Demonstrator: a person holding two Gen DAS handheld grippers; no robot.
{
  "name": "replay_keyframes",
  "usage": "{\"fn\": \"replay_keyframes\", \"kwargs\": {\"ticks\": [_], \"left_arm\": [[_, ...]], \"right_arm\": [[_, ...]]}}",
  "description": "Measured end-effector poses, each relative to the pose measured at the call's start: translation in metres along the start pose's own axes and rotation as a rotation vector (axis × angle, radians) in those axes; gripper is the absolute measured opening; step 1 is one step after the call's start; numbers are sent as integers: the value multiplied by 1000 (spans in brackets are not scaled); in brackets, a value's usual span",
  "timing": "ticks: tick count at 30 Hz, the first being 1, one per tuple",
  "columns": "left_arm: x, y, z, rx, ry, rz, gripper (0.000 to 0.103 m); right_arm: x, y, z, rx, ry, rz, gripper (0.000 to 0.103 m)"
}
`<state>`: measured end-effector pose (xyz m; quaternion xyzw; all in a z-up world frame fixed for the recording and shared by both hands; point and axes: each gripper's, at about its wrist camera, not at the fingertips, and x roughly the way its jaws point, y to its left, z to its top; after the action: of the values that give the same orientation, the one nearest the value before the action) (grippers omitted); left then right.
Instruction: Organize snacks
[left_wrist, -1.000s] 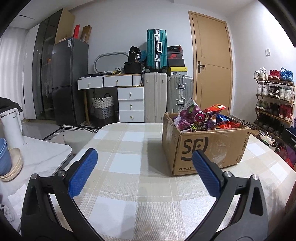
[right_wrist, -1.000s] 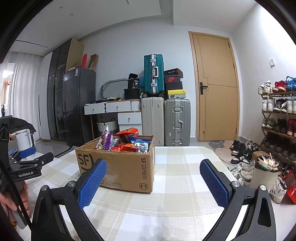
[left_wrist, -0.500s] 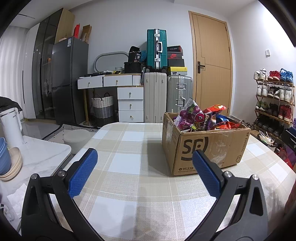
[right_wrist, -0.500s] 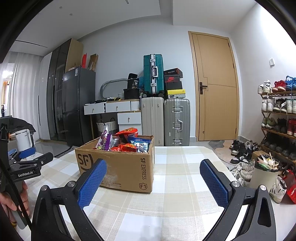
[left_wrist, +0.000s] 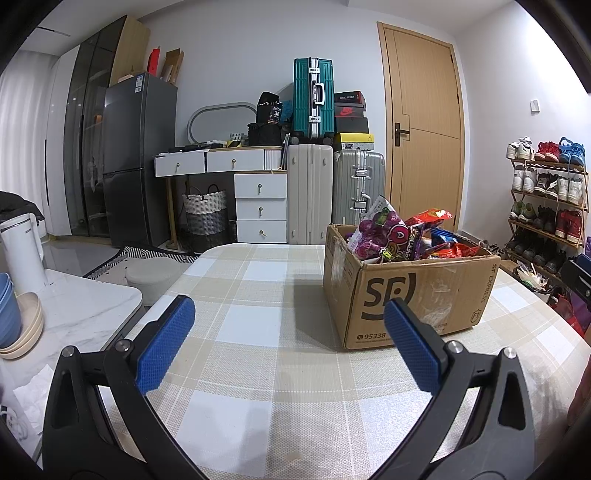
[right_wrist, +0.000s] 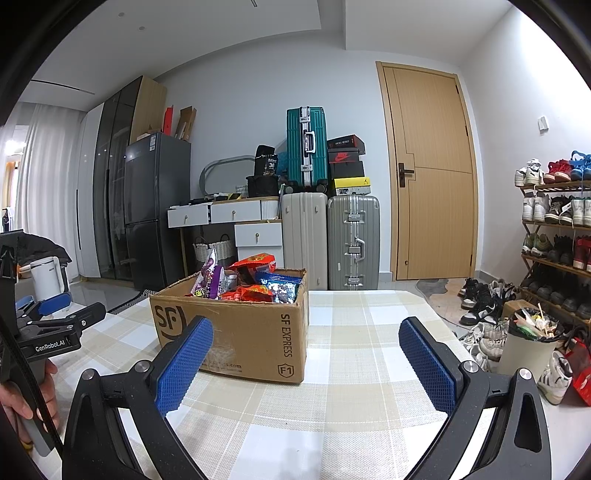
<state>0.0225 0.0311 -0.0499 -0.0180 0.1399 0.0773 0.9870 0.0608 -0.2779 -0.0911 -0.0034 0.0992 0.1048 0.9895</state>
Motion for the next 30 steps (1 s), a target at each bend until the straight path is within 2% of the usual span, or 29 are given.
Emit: {"fn": "replay_keyframes", "kwargs": {"ticks": [30], "left_arm": [[-4, -3, 1, -28, 7, 23, 102]], "right_arm": [[1, -2, -3, 3, 8, -3, 102]]}}
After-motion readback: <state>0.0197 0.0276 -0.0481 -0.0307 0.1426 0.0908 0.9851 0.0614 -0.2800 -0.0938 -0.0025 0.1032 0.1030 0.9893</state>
